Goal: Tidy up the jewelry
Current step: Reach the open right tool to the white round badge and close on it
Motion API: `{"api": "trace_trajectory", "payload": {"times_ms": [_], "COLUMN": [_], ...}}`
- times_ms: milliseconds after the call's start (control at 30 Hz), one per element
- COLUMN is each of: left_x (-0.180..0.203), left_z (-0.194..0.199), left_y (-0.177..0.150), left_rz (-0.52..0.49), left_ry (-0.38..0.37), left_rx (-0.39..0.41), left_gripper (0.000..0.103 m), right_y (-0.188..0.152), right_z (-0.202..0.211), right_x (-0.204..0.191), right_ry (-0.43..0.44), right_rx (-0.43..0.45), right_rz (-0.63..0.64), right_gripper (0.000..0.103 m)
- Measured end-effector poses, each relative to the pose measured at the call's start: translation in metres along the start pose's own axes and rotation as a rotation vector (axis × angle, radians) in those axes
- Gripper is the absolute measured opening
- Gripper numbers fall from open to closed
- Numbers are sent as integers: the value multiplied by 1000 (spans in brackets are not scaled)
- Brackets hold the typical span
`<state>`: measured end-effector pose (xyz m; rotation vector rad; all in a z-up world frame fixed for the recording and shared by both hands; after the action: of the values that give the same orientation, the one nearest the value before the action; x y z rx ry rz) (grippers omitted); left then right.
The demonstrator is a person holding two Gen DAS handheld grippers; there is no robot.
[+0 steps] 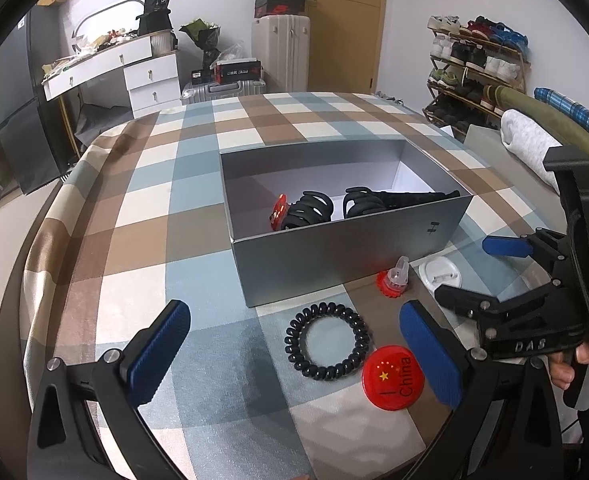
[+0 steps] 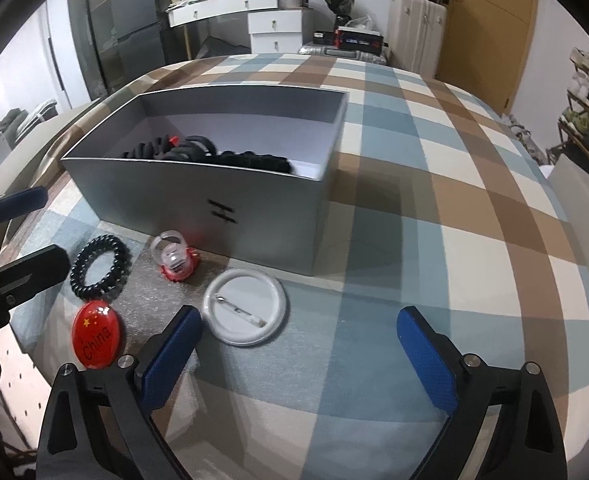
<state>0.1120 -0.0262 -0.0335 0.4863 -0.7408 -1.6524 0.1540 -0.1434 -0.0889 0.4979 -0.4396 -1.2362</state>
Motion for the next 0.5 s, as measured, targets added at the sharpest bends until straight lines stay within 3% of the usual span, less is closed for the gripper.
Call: {"api": "trace_trajectory", "payload": {"times_ms": [200,400,500], "left_x": [1,2,3], "left_z": [-1,-2,-2], "left_y": [0,-1,-2], "left_rz": [-2,-5,-6], "left_ry": [-1,0,-1], "left_rx": [-3,-8,-10], "left_gripper": [102,102,102], "right_y": [1,2,3], "right_z": [1,5,6], "right_x": [-2,-8,-8], "right_ry": [4,22,27], "right_rx": [9,28,35], "right_rz": [1,26,30], "right_gripper": [97,81,65]}}
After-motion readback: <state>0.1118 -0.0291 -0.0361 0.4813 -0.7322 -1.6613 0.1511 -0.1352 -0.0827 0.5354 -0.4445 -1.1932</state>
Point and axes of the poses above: each gripper's, at about its wrist camera, not at the fingertips, and z roughly against the way its jaws point, x to its right, y to its top, the point moved 5 cm from there along -z, roughly the way its jaws point, and after that the axes turned 3 degrees about -y, right-handed, at the moved point
